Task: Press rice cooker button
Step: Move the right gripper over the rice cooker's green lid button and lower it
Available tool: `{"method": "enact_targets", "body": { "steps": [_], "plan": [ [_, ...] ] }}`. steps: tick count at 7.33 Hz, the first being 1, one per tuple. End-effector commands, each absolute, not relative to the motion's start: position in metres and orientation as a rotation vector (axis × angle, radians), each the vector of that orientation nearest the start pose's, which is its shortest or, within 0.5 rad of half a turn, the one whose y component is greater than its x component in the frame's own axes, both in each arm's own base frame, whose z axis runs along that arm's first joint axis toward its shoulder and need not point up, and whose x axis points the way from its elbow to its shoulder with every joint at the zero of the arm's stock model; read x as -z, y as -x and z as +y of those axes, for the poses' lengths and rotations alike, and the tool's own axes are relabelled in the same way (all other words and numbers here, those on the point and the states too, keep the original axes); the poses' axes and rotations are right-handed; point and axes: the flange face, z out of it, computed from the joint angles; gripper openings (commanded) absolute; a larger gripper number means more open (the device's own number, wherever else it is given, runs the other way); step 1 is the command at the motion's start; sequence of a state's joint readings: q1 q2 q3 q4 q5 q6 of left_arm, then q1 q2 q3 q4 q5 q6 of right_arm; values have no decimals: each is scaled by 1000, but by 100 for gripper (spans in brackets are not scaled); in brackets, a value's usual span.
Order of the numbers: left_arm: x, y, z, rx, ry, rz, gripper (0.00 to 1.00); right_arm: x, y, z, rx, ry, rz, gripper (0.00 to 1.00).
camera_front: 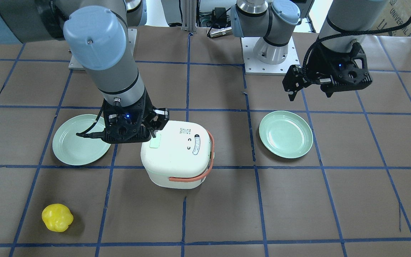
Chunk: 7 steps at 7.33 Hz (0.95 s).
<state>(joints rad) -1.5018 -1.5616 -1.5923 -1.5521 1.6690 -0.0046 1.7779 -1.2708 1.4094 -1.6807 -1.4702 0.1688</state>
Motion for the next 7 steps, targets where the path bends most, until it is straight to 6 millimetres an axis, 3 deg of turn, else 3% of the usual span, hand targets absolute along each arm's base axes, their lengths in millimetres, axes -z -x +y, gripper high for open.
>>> {"method": "enact_targets", "body": {
  "steps": [1, 7],
  "plan": [
    [-484, 90, -496, 5, 112, 3041, 100, -389, -266, -566, -132, 53, 3052, 8],
    [-484, 90, -496, 5, 112, 3041, 100, -374, -269, -571, -141, 48, 3050, 9]
  ]
}}
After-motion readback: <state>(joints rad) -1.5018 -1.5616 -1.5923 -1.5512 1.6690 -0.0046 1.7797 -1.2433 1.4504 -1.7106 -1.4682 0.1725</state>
